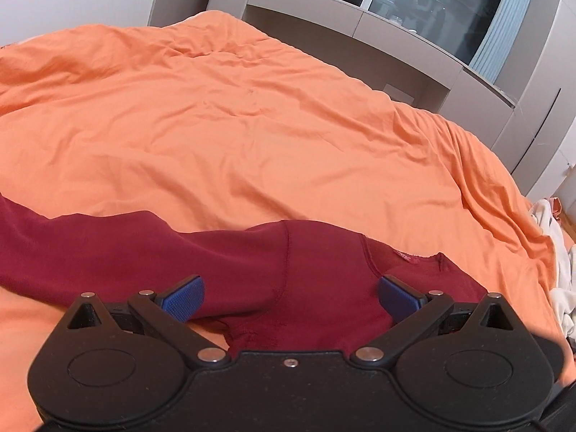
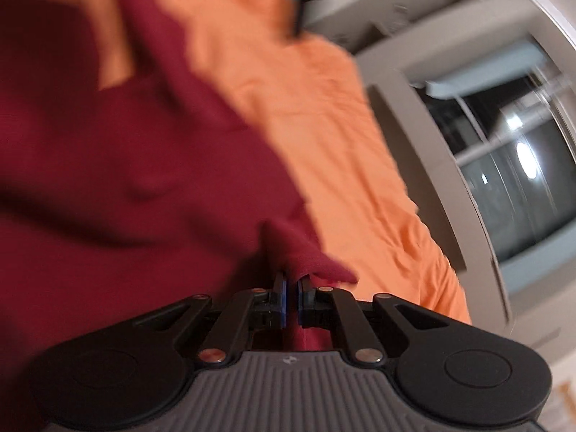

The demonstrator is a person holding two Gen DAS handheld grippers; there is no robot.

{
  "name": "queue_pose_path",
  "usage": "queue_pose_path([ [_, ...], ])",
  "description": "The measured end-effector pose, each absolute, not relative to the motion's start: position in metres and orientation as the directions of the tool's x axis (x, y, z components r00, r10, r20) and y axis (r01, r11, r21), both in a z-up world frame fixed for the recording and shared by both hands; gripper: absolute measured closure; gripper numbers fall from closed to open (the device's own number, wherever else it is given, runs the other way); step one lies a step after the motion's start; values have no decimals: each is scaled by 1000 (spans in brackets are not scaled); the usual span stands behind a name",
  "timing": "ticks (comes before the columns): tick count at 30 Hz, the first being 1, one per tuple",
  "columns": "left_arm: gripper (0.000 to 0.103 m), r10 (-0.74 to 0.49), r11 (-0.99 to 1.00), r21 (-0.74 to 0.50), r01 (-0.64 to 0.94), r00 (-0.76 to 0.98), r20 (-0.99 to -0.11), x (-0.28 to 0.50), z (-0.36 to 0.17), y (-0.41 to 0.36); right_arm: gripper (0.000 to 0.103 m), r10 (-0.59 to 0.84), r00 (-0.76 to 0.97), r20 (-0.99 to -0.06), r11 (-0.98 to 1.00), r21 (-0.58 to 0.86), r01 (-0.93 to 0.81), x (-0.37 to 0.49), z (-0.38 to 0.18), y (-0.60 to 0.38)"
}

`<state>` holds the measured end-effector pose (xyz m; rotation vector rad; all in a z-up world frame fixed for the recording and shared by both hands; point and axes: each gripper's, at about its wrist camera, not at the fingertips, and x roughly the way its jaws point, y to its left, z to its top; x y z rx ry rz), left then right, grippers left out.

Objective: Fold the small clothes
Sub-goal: 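Lift the sleeve with the right tool and lay it across the shirt body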

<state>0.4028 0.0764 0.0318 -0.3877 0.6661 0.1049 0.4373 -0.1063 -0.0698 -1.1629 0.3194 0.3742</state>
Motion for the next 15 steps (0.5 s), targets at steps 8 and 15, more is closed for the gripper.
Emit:
queue_pose_path([
  [8, 1, -30, 923, -317, -219, 779, -626, 403, 32, 77, 78, 137, 911, -389, 204, -889, -410, 424, -97, -95],
  [15, 1, -42, 925, -319, -208, 776, -629, 408, 29, 72, 35, 205, 855, -476, 401, -757, -517, 417, -68, -111],
])
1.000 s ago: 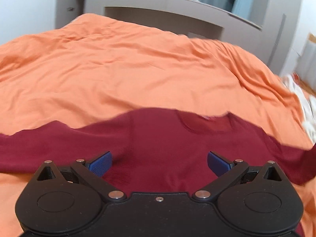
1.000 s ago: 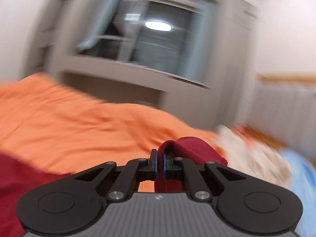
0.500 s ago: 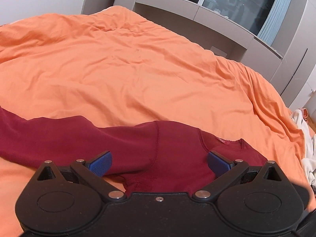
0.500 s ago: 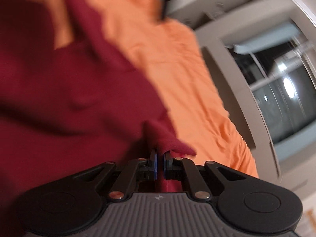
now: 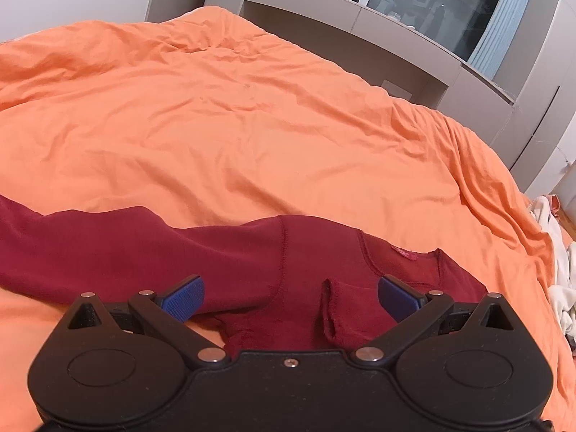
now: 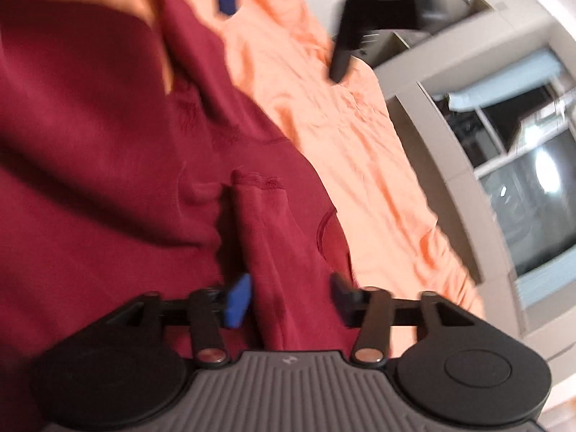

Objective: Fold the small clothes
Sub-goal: 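Lift the sleeve with the right tool and lay it across the shirt body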

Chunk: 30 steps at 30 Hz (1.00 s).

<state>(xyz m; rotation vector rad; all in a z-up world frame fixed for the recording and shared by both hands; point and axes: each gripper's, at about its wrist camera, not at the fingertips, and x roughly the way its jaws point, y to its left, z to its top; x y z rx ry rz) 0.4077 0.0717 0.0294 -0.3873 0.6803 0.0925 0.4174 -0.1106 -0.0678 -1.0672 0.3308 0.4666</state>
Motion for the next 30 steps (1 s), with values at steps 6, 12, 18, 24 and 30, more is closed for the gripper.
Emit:
queue_pose_path([
  [6, 1, -72, 938, -302, -172, 755, -652, 420, 15, 59, 12, 223, 837, -500, 663, -552, -506, 394, -27, -188],
  [12, 1, -44, 976, -184, -114, 727, -685, 442, -4, 36, 8, 114, 857, -502, 923, -266, -278, 395, -11, -294],
  [18, 1, 27, 990, -70, -126, 641, -767, 460, -31, 28, 28, 85, 835, -543, 995, 96, -39, 421, -25, -381],
  [24, 1, 68, 994, 1, -108, 617, -784, 463, -46, 23, 42, 165, 795, -584, 946, 322, 40, 454, -59, -415],
  [30, 0, 75, 996, 27, -89, 600, -797, 462, -53, 20, 96, 186, 806, -561, 929, 368, 43, 464, -59, -419],
])
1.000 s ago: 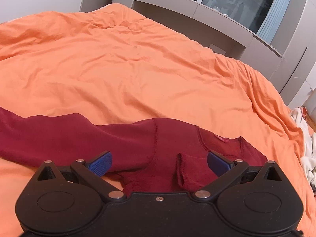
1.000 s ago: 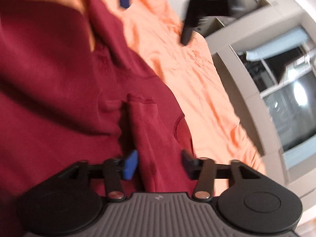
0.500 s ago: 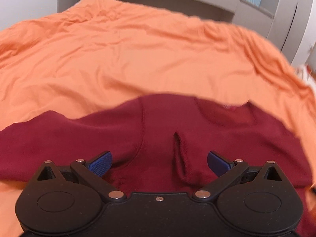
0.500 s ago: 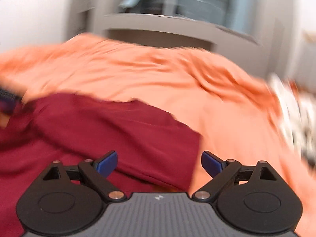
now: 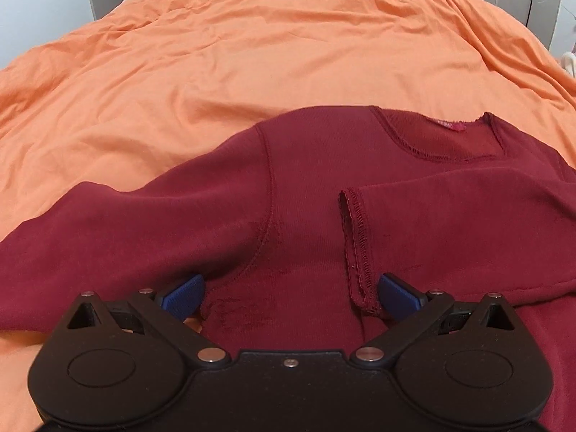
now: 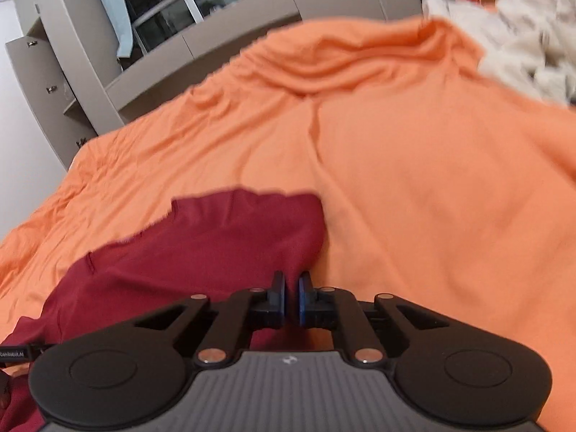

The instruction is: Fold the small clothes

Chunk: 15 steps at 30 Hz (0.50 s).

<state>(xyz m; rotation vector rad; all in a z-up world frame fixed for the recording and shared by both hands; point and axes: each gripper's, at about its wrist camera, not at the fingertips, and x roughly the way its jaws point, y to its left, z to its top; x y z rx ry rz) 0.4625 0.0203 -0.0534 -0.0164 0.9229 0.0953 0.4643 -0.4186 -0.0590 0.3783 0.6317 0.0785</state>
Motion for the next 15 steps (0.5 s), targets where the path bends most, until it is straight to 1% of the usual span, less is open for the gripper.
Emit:
queue_pose_path([
  [3, 0, 68, 996, 20, -86, 598, -799, 463, -54, 20, 96, 138, 832, -537, 959, 284, 24, 462, -43, -414],
  [8, 0, 60, 998, 27, -64, 600, -798, 462, -54, 16, 96, 108, 793, -599, 966, 252, 58, 468, -63, -411],
  [10, 0, 58, 998, 24, -64, 600, -798, 462, -54, 17, 95, 117, 790, -602, 963, 264, 58, 468, -65, -411],
  [11, 0, 58, 998, 25, -64, 599, -798, 462, -54, 17, 93, 125, 792, -597, 962, 269, 52, 466, -63, -412],
  [12, 0, 58, 998, 24, -64, 598, -799, 462, -53, 17, 86, 126, 794, -595, 961, 270, 50, 465, -61, -412],
  [13, 0, 57, 998, 25, -62, 598, -799, 461, -51, 18, 84, 123, 797, -592, 963, 265, 48, 461, -58, -413],
  [14, 0, 55, 998, 25, -58, 599, -799, 459, -49, 18, 72, 113, 798, -591, 967, 252, 49, 458, -56, -413],
  [15, 0, 51, 998, 24, -53, 601, -798, 457, -46, 18, 58, 105, 799, -592, 971, 236, 47, 454, -54, -413],
])
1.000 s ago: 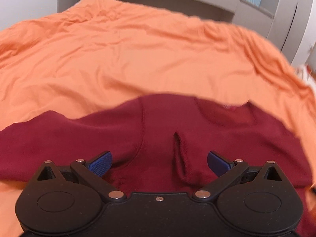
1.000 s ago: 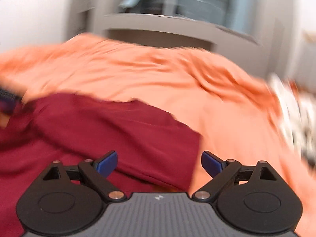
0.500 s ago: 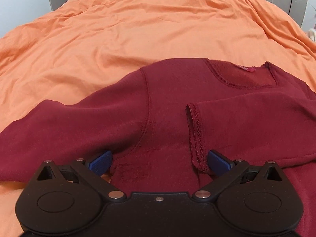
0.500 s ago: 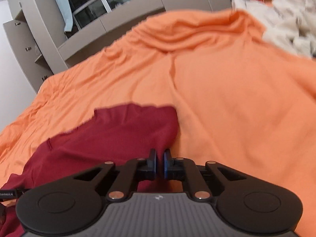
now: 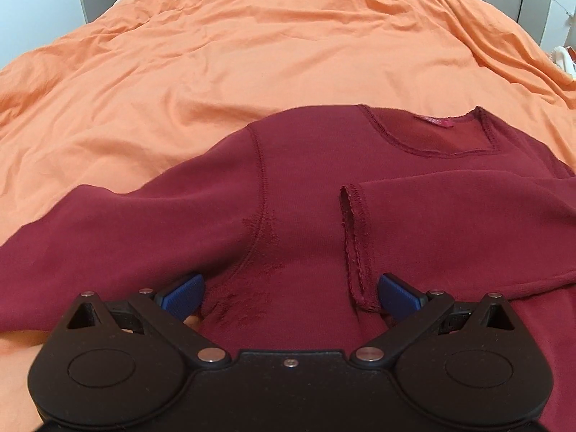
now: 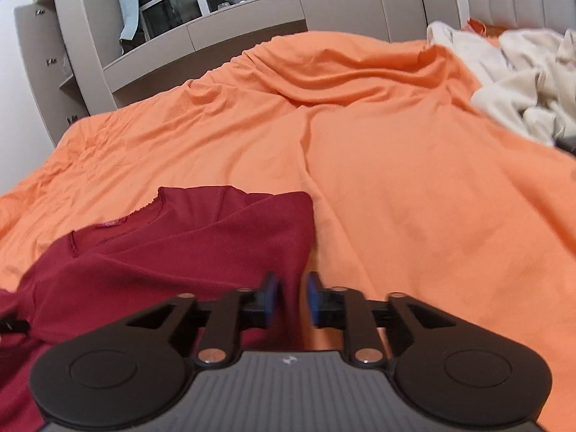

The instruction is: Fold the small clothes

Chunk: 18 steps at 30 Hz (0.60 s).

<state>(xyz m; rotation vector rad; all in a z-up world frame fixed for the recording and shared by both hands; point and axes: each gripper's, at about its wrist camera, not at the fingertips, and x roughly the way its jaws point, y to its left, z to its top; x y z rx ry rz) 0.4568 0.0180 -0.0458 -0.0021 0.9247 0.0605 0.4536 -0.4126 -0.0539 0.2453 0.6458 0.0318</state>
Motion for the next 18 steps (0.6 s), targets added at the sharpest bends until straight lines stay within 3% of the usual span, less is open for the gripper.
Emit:
queue_pose_path([
  [8, 0, 44, 999, 26, -37, 662, -748, 413, -14, 44, 14, 208, 802, -560, 954, 296, -41, 395, -22, -403],
  [12, 0, 27, 998, -17, -58, 682, -731, 375, -6, 69, 5, 268, 816, -513, 942, 318, -109, 350, -10, -383],
  [18, 1, -44, 993, -111, -44, 731, -681, 314, 0, 101, 3, 308, 835, -456, 940, 284, -192, 259, -1, -340],
])
